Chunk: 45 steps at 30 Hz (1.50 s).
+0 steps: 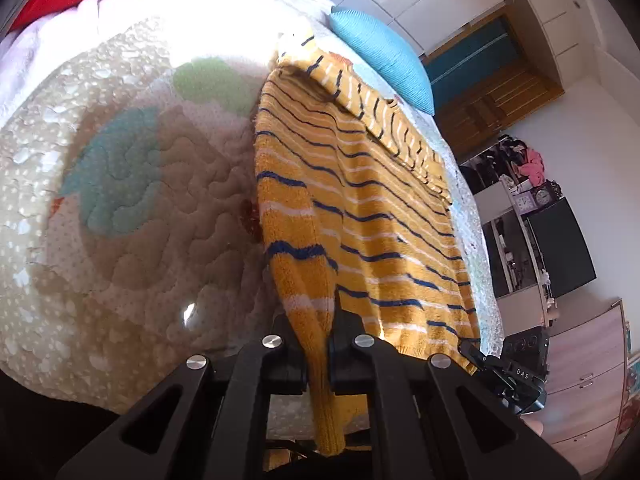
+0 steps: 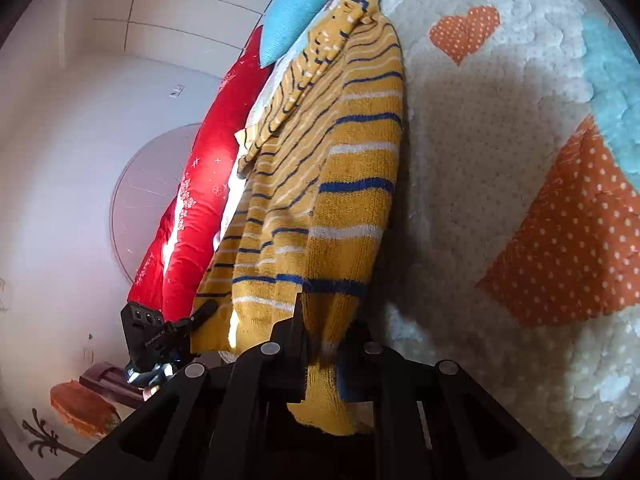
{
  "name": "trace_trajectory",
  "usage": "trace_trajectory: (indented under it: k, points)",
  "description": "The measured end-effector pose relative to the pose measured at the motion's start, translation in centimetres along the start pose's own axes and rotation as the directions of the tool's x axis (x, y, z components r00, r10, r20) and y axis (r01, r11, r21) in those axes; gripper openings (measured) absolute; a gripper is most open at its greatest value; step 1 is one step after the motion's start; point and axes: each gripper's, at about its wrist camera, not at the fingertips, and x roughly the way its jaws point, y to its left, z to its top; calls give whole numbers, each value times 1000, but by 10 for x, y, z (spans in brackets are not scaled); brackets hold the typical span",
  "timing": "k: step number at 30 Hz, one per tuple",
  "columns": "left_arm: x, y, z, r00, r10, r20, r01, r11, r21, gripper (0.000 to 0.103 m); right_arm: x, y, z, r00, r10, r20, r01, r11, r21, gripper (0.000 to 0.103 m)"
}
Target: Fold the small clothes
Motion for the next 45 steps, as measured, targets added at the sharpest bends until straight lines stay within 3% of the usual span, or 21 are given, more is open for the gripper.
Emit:
trace_trajectory:
  k: [5,13,20,25,29,34,39,45]
  points:
    - [-30,-8,-28,998,-49,25,50,999,-7,6,-20,12,-22,1000,16,-24,-17,999,-30,10]
    - [-18,17,-39,1000,17,-1,-17,997,-82,6,-17,-7,-35,999,-11,-52,12,1000,21,11]
    - [-26,11,-44,998,52,22,-51,998,-45,6,-16,11,-34,998,-51,-42,50,998,-30,11]
    - [-27,6,-37,996,75,49,-74,997,-21,6,-12,19,-26,999,-29,-36,28,999,-33,11]
    - [-27,-7,-12,996,52,69,-54,998,19,6,-9,35,0,999,17,-30,-19,996,-85,11]
    - [-8,-23,45,991,57,124,-65,996,62,6,3,64,58,999,-25,41,32,983,-181,11]
    - [30,-25,108,991,55,119,-55,998,-7,6,23,84,123,992,-59,112,83,973,-218,11]
    - [68,-26,169,989,90,118,-83,994,-71,6,57,87,186,987,-109,120,131,970,-203,11]
